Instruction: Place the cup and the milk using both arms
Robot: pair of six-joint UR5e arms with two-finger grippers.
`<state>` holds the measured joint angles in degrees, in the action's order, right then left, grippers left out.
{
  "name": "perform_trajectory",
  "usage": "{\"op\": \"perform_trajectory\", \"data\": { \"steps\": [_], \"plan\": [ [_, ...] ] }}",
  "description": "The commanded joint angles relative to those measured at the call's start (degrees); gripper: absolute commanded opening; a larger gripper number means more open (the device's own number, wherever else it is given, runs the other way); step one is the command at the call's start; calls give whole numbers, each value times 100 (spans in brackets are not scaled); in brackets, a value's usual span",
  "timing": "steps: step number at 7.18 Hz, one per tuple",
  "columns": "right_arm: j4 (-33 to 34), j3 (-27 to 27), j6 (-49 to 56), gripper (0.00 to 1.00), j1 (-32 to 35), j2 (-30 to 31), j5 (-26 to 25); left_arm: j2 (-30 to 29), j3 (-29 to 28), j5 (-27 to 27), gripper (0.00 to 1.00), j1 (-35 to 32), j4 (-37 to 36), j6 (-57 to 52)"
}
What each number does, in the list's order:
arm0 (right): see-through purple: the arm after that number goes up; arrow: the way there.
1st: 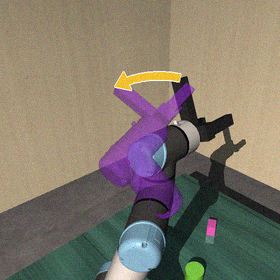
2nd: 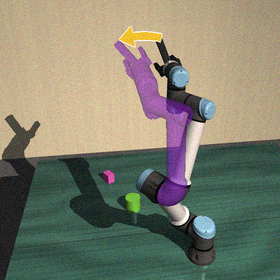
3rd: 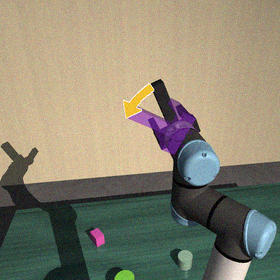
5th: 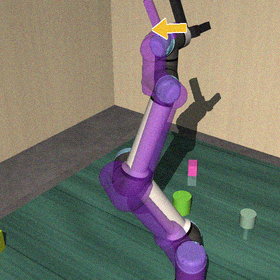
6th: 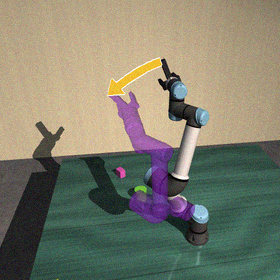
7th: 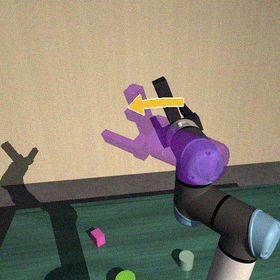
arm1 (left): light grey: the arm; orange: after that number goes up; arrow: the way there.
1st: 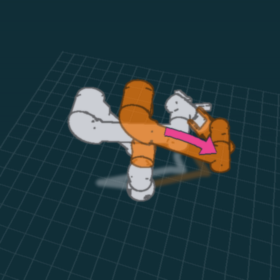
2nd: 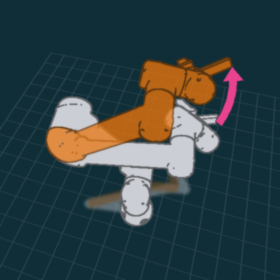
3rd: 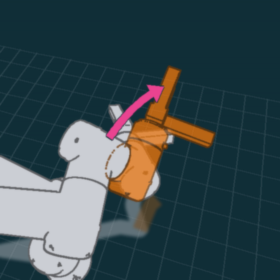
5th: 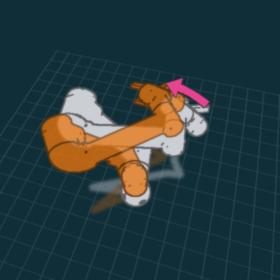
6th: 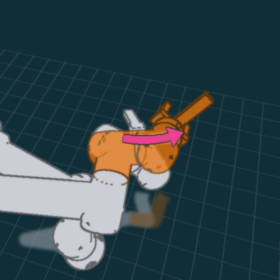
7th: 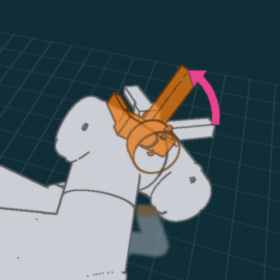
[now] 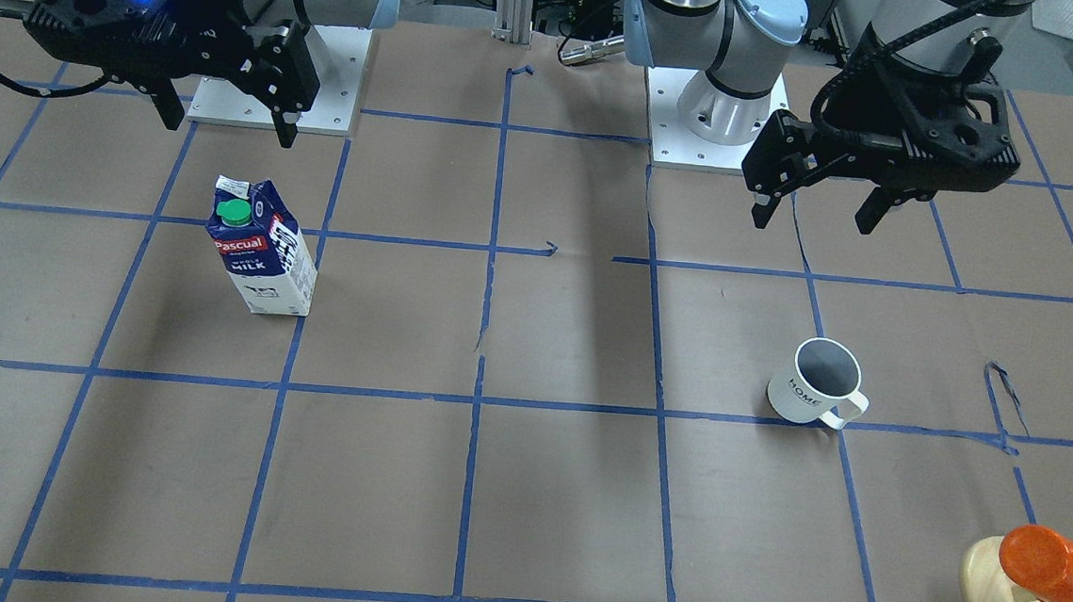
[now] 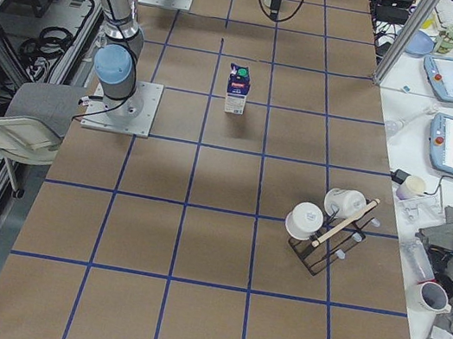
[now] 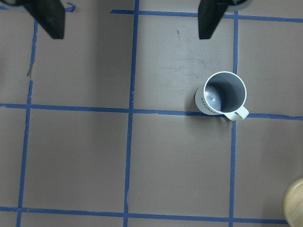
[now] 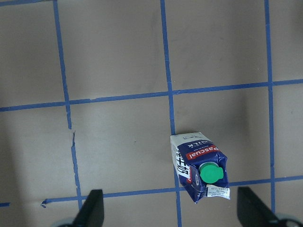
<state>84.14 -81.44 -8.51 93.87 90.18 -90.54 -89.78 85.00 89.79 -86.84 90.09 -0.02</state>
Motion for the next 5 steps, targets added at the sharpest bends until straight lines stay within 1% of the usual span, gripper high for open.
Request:
{"op": "perform_trajectory", "data": {
  "steps": [1,5],
  "plan": [
    [-2,-4,-2,100,0,0,1,4,-18,-15,100,9,0,11],
    [-2,-4,-2,100,0,0,10,4,-10,-15,100,0,0,20]
  ]
}}
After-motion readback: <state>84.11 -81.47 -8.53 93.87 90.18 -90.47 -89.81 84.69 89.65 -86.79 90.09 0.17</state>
